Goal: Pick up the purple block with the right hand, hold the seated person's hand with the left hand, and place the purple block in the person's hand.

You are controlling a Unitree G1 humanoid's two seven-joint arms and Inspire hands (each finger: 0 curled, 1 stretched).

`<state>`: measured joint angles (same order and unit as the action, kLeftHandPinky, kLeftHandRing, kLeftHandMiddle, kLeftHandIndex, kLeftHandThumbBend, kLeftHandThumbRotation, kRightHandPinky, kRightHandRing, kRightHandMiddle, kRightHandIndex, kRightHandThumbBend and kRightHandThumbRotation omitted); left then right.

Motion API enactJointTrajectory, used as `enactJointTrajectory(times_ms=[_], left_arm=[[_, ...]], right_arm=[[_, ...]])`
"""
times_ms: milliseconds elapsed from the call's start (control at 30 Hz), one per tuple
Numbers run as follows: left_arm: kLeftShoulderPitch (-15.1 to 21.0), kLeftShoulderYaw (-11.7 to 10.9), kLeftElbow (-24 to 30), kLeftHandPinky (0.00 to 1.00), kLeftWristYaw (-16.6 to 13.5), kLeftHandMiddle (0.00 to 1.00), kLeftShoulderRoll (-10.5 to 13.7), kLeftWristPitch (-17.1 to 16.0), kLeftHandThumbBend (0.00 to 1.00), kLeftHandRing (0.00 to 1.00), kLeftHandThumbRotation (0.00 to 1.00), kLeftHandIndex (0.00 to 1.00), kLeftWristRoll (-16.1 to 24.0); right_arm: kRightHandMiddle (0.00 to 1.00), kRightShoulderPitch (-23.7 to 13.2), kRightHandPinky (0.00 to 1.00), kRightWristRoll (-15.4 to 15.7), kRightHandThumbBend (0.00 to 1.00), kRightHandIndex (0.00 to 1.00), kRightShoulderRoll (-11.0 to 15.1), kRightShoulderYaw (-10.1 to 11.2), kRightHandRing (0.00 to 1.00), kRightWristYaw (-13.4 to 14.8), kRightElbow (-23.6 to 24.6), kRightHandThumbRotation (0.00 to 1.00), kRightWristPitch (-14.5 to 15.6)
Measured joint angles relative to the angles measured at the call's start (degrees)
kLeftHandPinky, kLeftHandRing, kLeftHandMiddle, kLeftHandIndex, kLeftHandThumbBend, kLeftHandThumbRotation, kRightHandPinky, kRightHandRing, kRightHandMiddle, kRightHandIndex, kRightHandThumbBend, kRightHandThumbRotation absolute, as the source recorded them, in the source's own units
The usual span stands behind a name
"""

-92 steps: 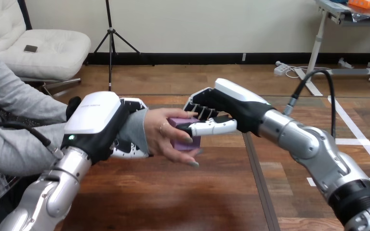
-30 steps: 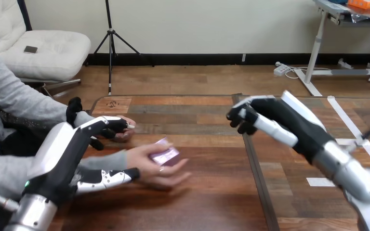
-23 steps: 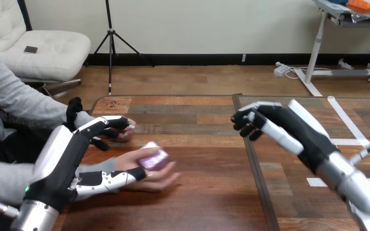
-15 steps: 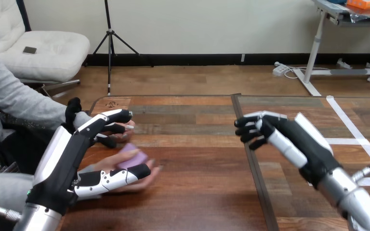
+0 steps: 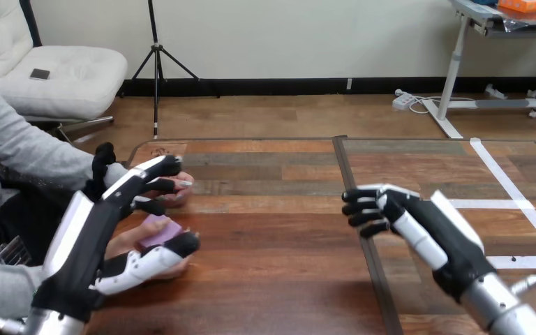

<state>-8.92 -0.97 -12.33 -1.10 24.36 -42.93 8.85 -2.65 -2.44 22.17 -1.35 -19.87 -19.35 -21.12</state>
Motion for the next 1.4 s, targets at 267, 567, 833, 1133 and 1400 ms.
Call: enactJointTrajectory(times_ms=[267, 567, 833, 1133, 1400], left_arm=[[-2.1, -0.2, -1.6, 0.7, 0.0, 0.85, -2.3, -1.6, 0.99, 0.82, 0.93, 0.83, -1.8], [-3.7, -0.1, -5.9, 0.71, -0.9, 0.82, -7.3, -6.4, 0.84, 0.81, 0.99, 0.78, -2.6], [-4.3, 0.9, -8.2, 0.79, 0.1, 0.86, -10.7, -6.9, 0.67, 0.86, 1.0, 0.82, -2.7], [-4.6, 3.1, -8.7, 0.94, 5.0, 0.89, -12.6, -5.0, 0.51, 0.92, 1.0, 0.86, -5.2], [-4.7, 3.6, -8.7, 0.98, 7.7, 0.9, -14.5, -2.8, 0.5, 0.92, 1.0, 0.88, -8.3]], right_arm=[[0.73, 4.0, 0.66, 0.0, 0.76, 0.74, -1.6, 0.0, 0.71, 0.4, 3.1, 1.0, 0.7], [0.75, 7.7, 0.68, -2.8, 0.72, 0.76, -3.9, 0.0, 0.73, 0.1, 6.0, 1.0, 2.2], [0.76, 9.7, 0.7, -5.7, 0.73, 0.76, -6.6, 0.2, 0.74, 0.1, 6.3, 1.0, 2.5], [0.79, 10.9, 0.76, -7.3, 0.74, 0.8, -9.2, 0.6, 0.77, 0.2, 6.3, 1.0, 2.6], [0.81, 11.0, 0.79, -10.1, 0.76, 0.82, -11.1, 1.8, 0.8, -0.4, 6.2, 1.0, 2.6]])
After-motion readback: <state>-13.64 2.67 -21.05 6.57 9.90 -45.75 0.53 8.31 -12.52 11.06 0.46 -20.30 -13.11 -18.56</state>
